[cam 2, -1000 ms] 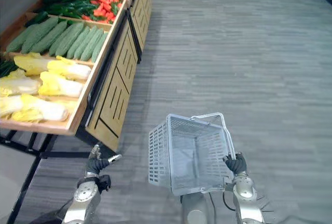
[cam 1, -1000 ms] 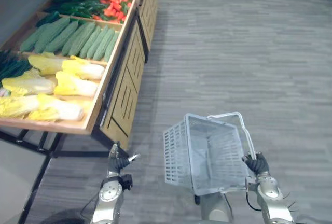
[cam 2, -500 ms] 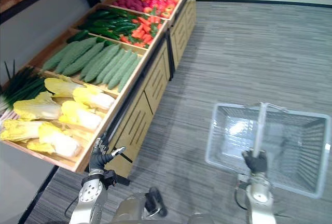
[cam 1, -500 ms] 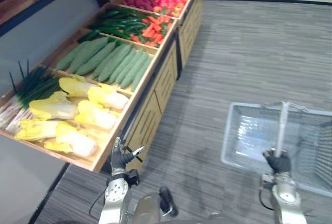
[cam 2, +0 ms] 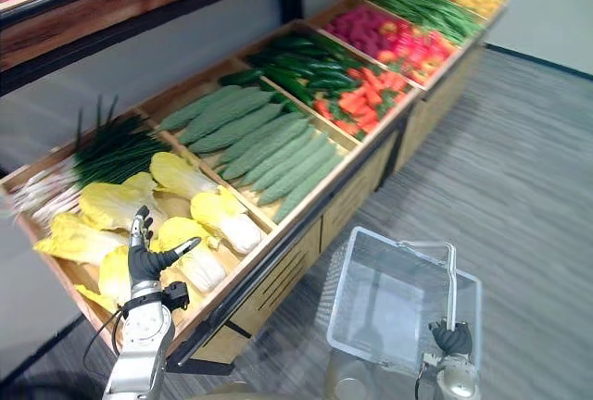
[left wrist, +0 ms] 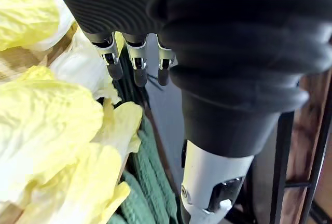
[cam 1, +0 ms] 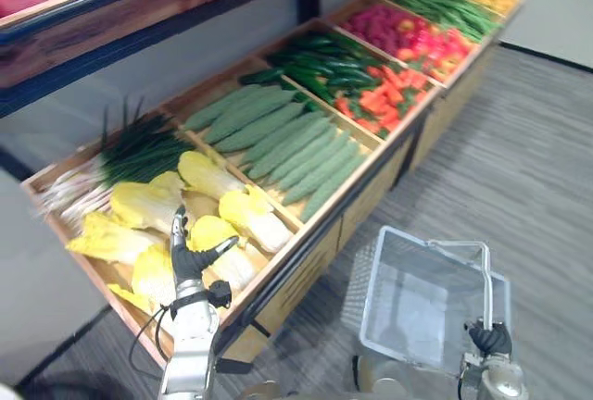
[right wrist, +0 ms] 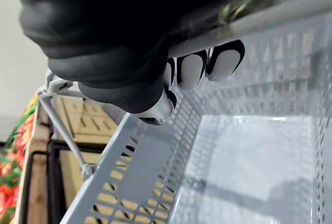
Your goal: Pick vegetable in the basket
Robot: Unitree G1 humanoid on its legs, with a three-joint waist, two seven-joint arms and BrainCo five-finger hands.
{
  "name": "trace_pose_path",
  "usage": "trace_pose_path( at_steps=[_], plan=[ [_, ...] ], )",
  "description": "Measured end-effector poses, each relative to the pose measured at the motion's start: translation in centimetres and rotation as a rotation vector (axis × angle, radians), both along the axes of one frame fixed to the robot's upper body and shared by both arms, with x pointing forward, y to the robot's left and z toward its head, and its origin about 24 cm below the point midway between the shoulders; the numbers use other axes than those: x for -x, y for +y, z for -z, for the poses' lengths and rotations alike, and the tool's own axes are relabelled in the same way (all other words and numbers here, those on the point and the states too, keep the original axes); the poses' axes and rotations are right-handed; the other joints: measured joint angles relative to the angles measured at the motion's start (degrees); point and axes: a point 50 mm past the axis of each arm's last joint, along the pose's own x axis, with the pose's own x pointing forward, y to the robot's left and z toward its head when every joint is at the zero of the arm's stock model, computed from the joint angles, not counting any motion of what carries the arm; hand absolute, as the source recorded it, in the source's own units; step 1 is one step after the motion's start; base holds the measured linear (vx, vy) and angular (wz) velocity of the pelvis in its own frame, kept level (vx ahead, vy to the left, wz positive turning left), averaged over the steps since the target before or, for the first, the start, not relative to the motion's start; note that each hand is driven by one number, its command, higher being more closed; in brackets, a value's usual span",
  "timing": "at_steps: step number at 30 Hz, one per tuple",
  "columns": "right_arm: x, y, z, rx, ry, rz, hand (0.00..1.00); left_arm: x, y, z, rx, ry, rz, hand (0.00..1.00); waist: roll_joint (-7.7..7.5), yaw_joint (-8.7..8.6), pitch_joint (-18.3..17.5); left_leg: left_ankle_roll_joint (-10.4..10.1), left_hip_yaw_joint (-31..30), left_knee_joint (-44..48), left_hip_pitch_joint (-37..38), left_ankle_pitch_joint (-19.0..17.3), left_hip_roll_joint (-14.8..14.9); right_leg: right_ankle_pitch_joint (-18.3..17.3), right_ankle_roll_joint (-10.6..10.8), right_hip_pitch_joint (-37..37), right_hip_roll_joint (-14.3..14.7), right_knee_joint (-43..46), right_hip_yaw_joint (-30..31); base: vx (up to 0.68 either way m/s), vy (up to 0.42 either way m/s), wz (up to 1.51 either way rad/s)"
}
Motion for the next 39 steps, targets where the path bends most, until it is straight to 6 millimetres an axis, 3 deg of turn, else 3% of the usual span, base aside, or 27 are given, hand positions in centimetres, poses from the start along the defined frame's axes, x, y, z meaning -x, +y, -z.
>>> trace_pose_path(
  at_steps=[3, 5, 8, 12, 15, 18, 22, 26, 30, 35, 39],
  plan=[
    [0.6, -0.2, 0.4, -0.025, 0.009, 0.034, 1.0, -0.3, -0.9, -0.3, 0.016, -0.013, 0.043, 0.0, 1.22, -0.7, -0.17, -2.2, 1.39, 0.87, -3.72, 2.34, 3.93, -0.79, -1.43, 1.58, -1.63, -0.75, -9.2, 0.13, -0.321, 1.69],
    [1.6, 0.4, 1.2, -0.07, 0.032, 0.068, 1.0, -0.6, -1.1, -0.5, 0.024, -0.024, 0.047, 0.0, 1.24, -0.46, 0.01, -1.39, 9.83, 0.16, -3.77, 3.75, 8.05, -0.88, -3.14, 4.73, -2.48, -2.62, -14.97, 0.05, -0.199, 1.35],
    [3.2, -0.6, 1.4, -0.062, 0.063, 0.113, 1.0, -0.6, -1.1, -0.7, 0.021, -0.031, 0.059, 0.0, 0.72, -0.19, 0.24, 0.16, 19.09, -0.64, -3.19, 6.39, 9.62, -0.9, -3.26, 6.92, -4.58, -3.83, -17.97, -0.06, -0.078, 0.77],
    [4.3, 0.2, 2.8, -0.113, 0.116, 0.144, 1.0, -0.7, -0.7, -1.2, -0.007, -0.044, 0.091, 0.0, 0.0, -0.69, -0.21, -0.19, 22.95, -4.4, -3.16, 6.39, 9.71, 0.16, -1.92, 7.7, -5.82, -7.27, -19.87, -0.1, 0.007, 0.47],
    [5.0, 0.4, 3.4, -0.138, 0.146, 0.166, 1.0, -1.0, -0.7, -1.2, -0.025, -0.038, 0.125, 0.0, -0.2, -0.69, -0.41, -1.33, 23.88, -9.02, -2.81, 10.47, 8.51, 1.32, -1.13, 7.73, -4.35, -10.54, -16.72, -0.05, -0.006, 0.25],
    [4.8, 0.4, 3.9, -0.159, 0.158, 0.163, 1.0, -1.1, -0.3, 0.3, -0.056, 0.036, 0.153, 0.0, -0.54, -0.78, -1.23, -1.64, 24.95, -13.49, -1.28, 13.64, 6.86, 3.5, -0.7, 7.53, -3.89, -12.8, -14.8, 0.04, 0.043, -0.18],
    [3.7, 1.0, 4.6, -0.195, 0.165, 0.136, 1.0, -3.6, 0.7, 1.8, -0.201, 0.137, 0.17, 0.0, -1.46, -1.97, -2.57, -1.53, 26.31, -18.21, 0.4, 16.58, 4.71, 6.03, -1.26, 6.83, -3.29, -15.77, -11.62, 0.11, 0.047, -0.23],
    [3.0, 0.9, 4.5, -0.184, 0.161, 0.108, 1.0, -4.7, 2.4, 2.0, -0.277, 0.187, 0.127, 0.0, -1.44, -3.97, -2.57, -1.62, 26.48, -20.65, 0.88, 17.65, 4.23, 7.55, -1.4, 6.68, -2.54, -18.4, -9.54, 0.03, 0.016, -0.17],
    [2.8, 0.5, 4.3, -0.166, 0.162, 0.099, 1.0, -5.5, 2.7, 2.6, -0.288, 0.225, 0.116, 0.0, -1.14, -4.29, -2.39, -1.67, 27.43, -23.78, 1.06, 19.24, 3.49, 8.32, -1.49, 4.55, -2.05, -18.59, -7.74, -0.02, -0.005, -0.21],
    [2.5, 0.4, 4.1, -0.158, 0.15, 0.096, 1.0, -6.0, 2.2, 2.8, -0.324, 0.249, 0.137, 0.0, -1.19, -5.85, -1.92, -1.78, 28.54, -24.43, 0.48, 19.44, 3.56, 9.24, -1.24, 3.01, -1.39, -19.34, -5.98, -0.04, -0.011, -0.19],
    [1.6, 0.2, 3.4, -0.139, 0.108, 0.085, 1.0, -8.1, 0.9, 1.9, -0.359, 0.232, 0.186, 0.0, -1.65, -6.92, -0.04, -1.77, 29.81, -23.93, -0.99, 19.42, 3.51, 10.01, -0.77, 0.74, -1.23, -19.03, -4.27, -0.05, -0.001, -0.2]
  ],
)
